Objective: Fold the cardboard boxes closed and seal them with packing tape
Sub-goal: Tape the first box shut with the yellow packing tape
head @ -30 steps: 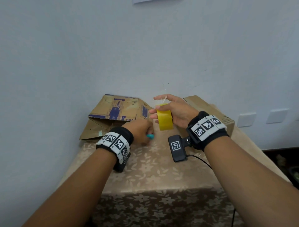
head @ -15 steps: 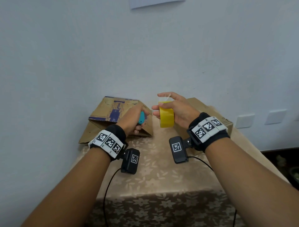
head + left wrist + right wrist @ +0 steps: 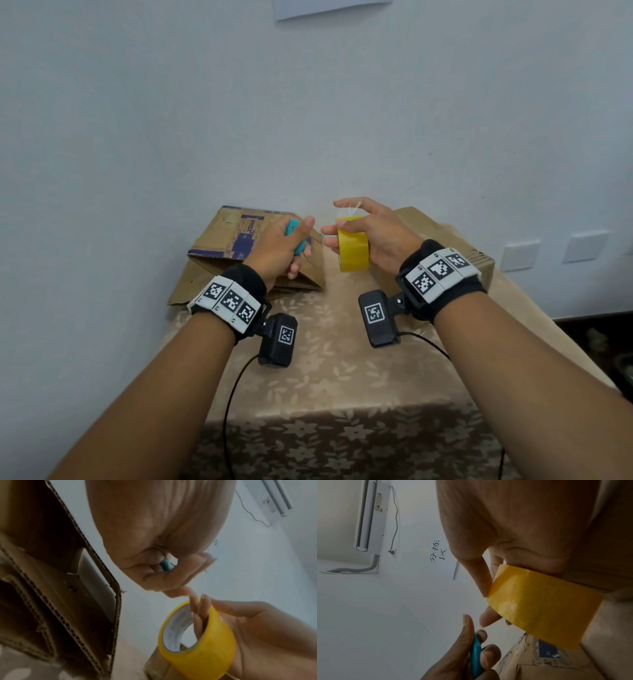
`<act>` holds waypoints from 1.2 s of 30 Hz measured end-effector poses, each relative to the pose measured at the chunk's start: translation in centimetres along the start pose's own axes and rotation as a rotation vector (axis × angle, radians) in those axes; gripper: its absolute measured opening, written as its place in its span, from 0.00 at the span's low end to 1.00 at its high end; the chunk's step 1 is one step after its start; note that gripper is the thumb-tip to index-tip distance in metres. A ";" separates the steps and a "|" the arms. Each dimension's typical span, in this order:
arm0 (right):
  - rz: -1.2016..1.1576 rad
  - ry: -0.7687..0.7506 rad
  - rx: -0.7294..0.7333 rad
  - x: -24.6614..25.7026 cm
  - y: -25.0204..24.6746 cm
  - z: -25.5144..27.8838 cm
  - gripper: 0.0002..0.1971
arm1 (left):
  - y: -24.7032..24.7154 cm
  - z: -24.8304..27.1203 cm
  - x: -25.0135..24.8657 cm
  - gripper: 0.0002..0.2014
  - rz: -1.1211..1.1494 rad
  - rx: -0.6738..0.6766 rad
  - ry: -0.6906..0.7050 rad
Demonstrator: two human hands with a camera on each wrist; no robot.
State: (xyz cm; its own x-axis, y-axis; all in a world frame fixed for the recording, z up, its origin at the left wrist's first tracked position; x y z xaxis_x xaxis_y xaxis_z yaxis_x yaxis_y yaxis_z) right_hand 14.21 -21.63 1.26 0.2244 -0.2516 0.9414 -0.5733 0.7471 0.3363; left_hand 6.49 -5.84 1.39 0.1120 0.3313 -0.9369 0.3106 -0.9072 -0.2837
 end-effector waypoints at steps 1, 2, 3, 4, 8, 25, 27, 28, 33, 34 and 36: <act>0.000 0.000 0.001 0.0 0.0 0.0 0.19 | 0.0 0.0 0.1 0.21 0.008 -0.004 -0.011; 0.000 0.001 0.003 0.0 0.0 0.0 0.19 | 0.0 -0.1 0.2 0.18 0.032 -0.011 -0.038; 0.000 0.002 0.005 0.0 0.0 0.0 0.19 | 0.0 0.0 0.3 0.15 0.072 -0.021 -0.081; 0.001 0.003 0.007 0.0 0.0 0.0 0.19 | 0.1 0.0 0.4 0.12 0.127 -0.026 -0.130; 0.012 0.004 0.010 -0.1 0.2 0.0 0.19 | 0.5 0.0 0.3 0.14 0.185 0.012 -0.137; 0.258 -0.033 0.173 -0.7 1.0 -0.2 0.19 | -0.1 0.6 -0.1 0.17 0.082 0.203 -0.101; 0.278 -0.030 0.180 -0.8 1.0 -0.1 0.19 | -0.1 0.6 -0.1 0.18 0.057 0.219 -0.119; 0.289 -0.031 0.181 -0.8 1.0 -0.1 0.20 | -0.1 0.6 -0.1 0.18 0.046 0.219 -0.130; 0.337 -0.059 0.201 -0.9 1.3 0.0 0.19 | -0.3 0.7 0.3 0.19 0.026 0.158 -0.198; 0.353 -0.069 0.206 -0.8 1.4 0.0 0.19 | -0.4 0.7 0.3 0.19 0.032 0.153 -0.211; 0.381 -0.088 0.214 -0.7 1.5 0.1 0.19 | -0.4 0.8 0.3 0.19 0.048 0.149 -0.225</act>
State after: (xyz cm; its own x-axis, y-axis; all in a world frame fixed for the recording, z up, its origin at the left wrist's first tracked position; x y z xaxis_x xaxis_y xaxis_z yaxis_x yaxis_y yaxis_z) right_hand 13.14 -20.35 1.06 -0.0973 -0.0410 0.9944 -0.7541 0.6550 -0.0468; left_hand 5.66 -5.62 1.07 -0.0943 0.2360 -0.9672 0.1661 -0.9542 -0.2490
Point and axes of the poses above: each hand's wrist, its own z-axis away from the middle knuckle, its own y-axis out of the palm, x = y × z, the point moved 4 cm from there along -z, towards the middle knuckle, and after that the axes turned 3 degrees about y, right-handed, at the moved point
